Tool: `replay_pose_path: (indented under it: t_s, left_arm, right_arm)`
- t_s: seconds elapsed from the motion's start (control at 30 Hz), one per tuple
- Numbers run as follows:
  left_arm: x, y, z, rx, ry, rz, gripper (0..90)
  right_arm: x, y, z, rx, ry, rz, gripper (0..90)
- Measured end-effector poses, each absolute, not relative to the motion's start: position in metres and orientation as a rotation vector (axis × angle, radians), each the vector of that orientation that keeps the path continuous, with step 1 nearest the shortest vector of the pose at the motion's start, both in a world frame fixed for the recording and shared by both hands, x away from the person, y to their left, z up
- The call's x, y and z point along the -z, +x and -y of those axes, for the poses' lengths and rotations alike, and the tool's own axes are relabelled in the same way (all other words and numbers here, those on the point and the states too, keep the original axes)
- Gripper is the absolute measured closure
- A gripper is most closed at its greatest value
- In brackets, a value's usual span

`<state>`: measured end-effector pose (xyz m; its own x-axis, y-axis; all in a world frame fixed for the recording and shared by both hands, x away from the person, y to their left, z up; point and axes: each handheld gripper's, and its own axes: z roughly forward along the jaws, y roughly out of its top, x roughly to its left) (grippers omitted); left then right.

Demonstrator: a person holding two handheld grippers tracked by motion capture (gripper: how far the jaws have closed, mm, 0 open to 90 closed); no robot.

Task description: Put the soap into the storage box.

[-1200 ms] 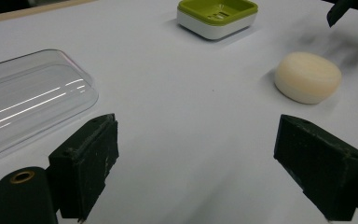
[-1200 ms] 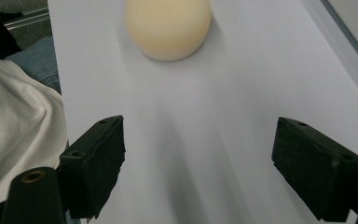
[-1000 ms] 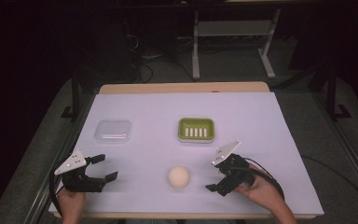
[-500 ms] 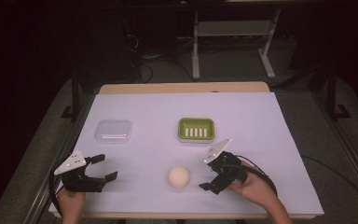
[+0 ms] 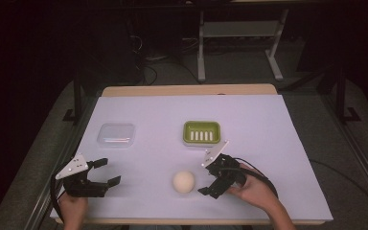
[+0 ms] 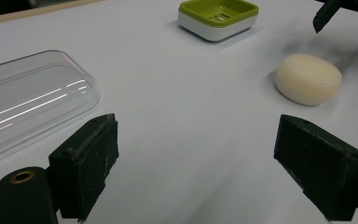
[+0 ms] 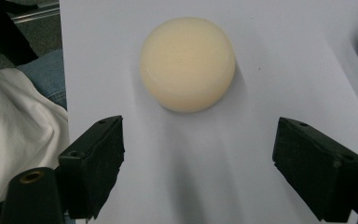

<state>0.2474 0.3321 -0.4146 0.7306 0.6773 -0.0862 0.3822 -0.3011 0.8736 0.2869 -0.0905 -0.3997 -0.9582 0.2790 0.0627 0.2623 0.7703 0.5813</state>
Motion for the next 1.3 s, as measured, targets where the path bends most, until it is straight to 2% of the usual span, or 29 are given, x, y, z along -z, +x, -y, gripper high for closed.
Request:
replay_pose_path:
  t_s: [1.3]
  left_arm:
    - [0.414,0.248,-0.332,-0.368,1.923,-0.809,13.1]
  right_arm:
    - [0.408,0.305,0.028,-0.782,0.338,-3.050,15.1]
